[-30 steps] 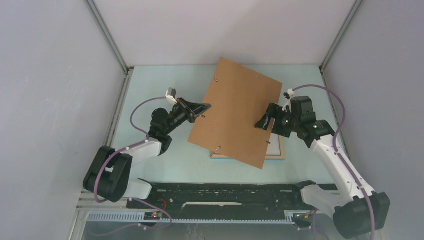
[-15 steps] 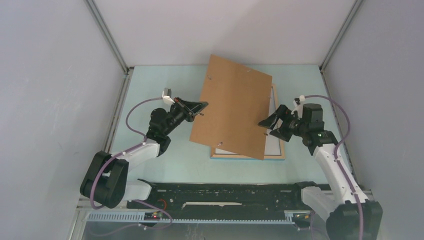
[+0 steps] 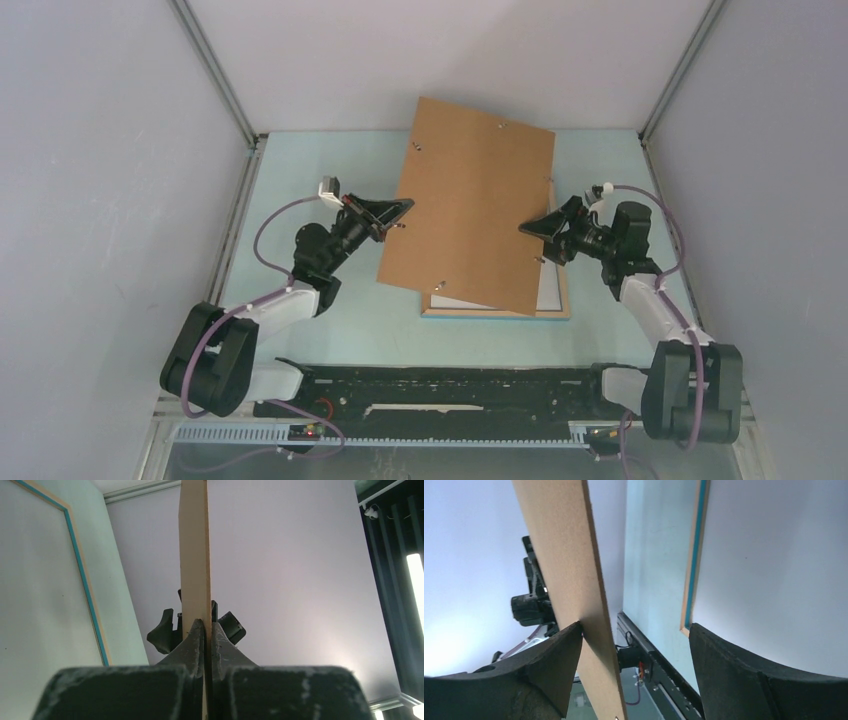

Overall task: Put the photo into the frame
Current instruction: Adjust the photo frame item.

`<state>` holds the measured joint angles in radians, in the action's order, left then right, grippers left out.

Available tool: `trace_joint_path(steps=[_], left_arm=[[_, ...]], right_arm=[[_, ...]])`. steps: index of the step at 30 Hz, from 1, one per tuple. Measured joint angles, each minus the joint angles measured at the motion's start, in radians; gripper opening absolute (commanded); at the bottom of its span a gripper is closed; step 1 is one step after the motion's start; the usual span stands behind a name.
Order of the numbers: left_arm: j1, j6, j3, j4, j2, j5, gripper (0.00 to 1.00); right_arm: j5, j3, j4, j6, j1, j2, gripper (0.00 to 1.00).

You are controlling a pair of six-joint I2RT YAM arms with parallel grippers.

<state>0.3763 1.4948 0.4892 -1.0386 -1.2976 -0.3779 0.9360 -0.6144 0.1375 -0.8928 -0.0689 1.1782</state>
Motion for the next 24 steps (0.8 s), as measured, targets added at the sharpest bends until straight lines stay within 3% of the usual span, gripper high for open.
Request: trace_joint_path(steps=[4, 9, 13, 19, 22, 24], left_arm=[[0.000, 0.018, -0.004, -0.016, 0.001, 0.002, 0.00], [0.000, 0.023, -0.004, -0.018, 0.023, 0.011, 0.00], [0.000, 0.024, -0.004, -0.024, 0.035, 0.011, 0.00], [0.000, 0.024, -0.005, -0.030, 0.035, -0.024, 0.00], [-0.001, 0.030, -0.019, -0.052, 0.035, -0.060, 0.00], [-0.001, 0.037, -0.032, -0.062, 0.035, -0.079, 0.00]], right_arm=[[0.032, 0.018, 0.027, -0.036, -0.017, -0.046, 0.86], [0.011, 0.004, -0.147, 0.059, 0.044, -0.193, 0.84], [0.022, 0.005, -0.217, 0.088, 0.048, -0.277, 0.76], [0.132, 0.005, -0.055, 0.012, -0.058, -0.205, 0.73], [0.185, 0.005, 0.109, -0.076, -0.066, -0.093, 0.53], [0.215, 0.005, 0.220, -0.146, -0.056, -0.041, 0.32]])
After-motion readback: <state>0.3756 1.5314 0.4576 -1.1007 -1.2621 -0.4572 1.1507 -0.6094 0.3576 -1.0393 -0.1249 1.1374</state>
